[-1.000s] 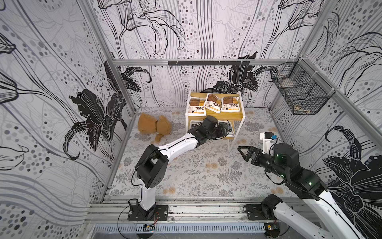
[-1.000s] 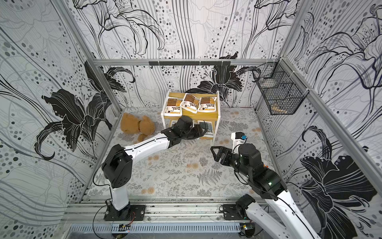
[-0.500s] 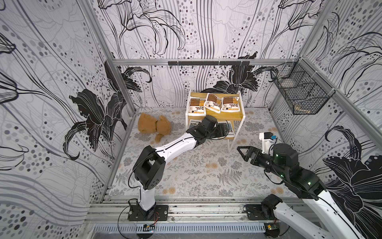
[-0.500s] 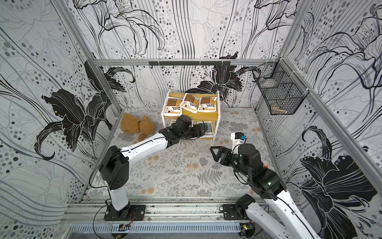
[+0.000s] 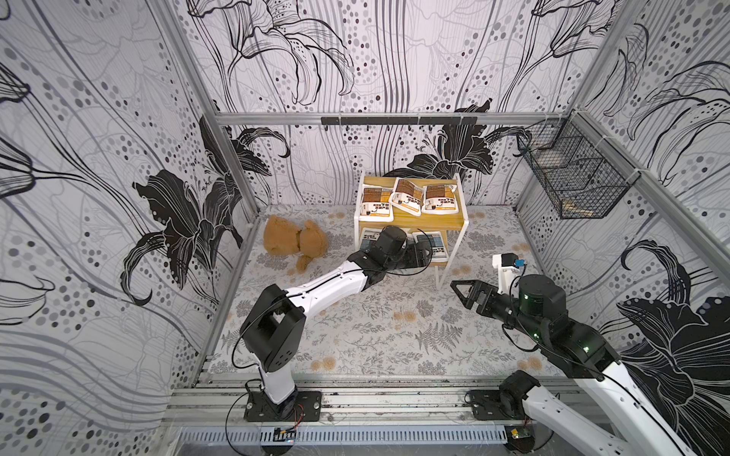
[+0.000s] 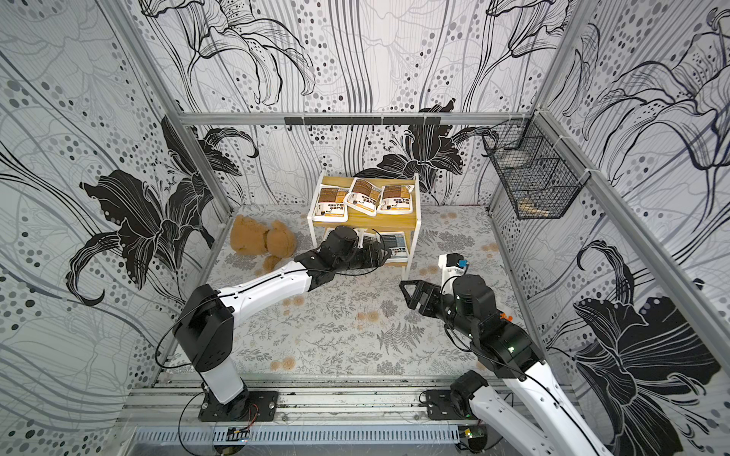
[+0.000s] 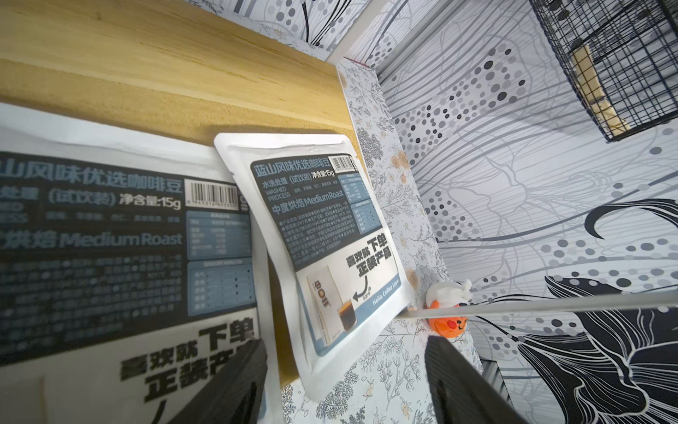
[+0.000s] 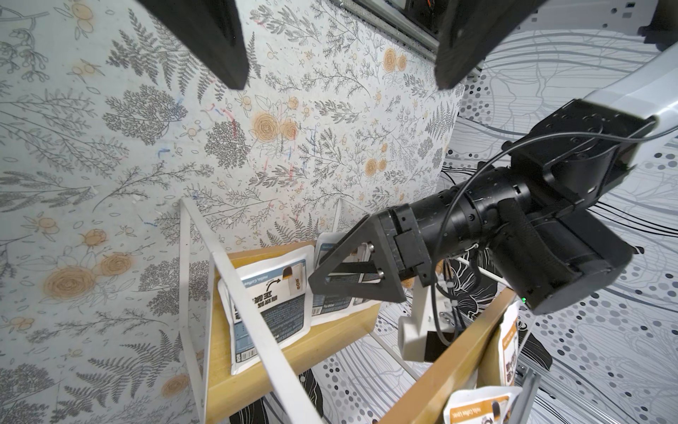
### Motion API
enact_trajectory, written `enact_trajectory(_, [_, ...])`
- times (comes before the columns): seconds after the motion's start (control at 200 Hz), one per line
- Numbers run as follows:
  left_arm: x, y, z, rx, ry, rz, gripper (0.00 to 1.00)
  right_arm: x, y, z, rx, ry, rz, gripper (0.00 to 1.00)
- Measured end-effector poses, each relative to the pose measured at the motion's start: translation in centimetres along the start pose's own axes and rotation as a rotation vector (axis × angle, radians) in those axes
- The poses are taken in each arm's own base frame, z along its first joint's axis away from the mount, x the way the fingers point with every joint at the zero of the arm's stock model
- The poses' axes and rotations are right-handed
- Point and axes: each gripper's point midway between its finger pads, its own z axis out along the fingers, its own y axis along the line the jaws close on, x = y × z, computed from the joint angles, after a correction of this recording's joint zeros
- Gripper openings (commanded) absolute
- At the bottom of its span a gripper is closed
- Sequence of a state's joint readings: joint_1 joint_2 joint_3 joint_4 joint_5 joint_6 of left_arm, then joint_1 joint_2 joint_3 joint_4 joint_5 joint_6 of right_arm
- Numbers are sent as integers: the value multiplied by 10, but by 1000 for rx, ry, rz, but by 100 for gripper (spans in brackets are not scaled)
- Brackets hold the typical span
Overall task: Place the bagged coffee beans on the shelf by color
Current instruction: Place the bagged coffee beans on the shelf, then reset both arms
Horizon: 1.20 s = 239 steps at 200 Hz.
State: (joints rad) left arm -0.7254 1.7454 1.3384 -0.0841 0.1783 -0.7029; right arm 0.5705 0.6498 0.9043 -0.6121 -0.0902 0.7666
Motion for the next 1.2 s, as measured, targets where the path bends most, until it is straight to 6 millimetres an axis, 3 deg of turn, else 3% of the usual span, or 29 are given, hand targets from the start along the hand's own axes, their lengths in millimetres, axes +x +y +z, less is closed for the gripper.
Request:
enact_trajectory(0.135, [9, 0, -16, 24, 2, -7, 74, 2, -2, 2, 5, 5, 0, 86])
enact_trajectory(0.33, [28, 1, -55, 65, -4, -20, 74, 4, -2, 7, 1, 20, 1, 86])
enact_trajectory(0.486, [20, -22, -104, 172, -105, 5, 74, 8, -4, 11, 6, 32, 2, 87])
enact_trajectory(0.576, [21, -24, -132, 211, -151, 16, 74, 8, -6, 14, 16, 38, -8, 87])
enact_trajectory(0.701, [34, -11, -156, 206, -182, 29, 74, 9, -11, 21, 48, 55, -38, 87])
enact_trajectory(0.831, [46, 12, -173, 146, -201, 38, 83, 9, -20, 29, 94, 66, -64, 88])
enact_trajectory(0.881, [46, 19, -180, 119, -213, 41, 85, 8, -25, 32, 114, 67, -71, 88])
enact_trajectory(0.921, [45, 23, -184, 100, -223, 44, 94, 7, -28, 35, 129, 73, -78, 88])
enact_trajectory(1.096, [42, 41, -196, 17, -255, 43, 98, 2, -49, 47, 196, 92, -93, 88])
enact_trajectory(1.196, [39, 55, -200, -51, -277, 32, 97, -11, -72, 50, 244, 84, -69, 88])
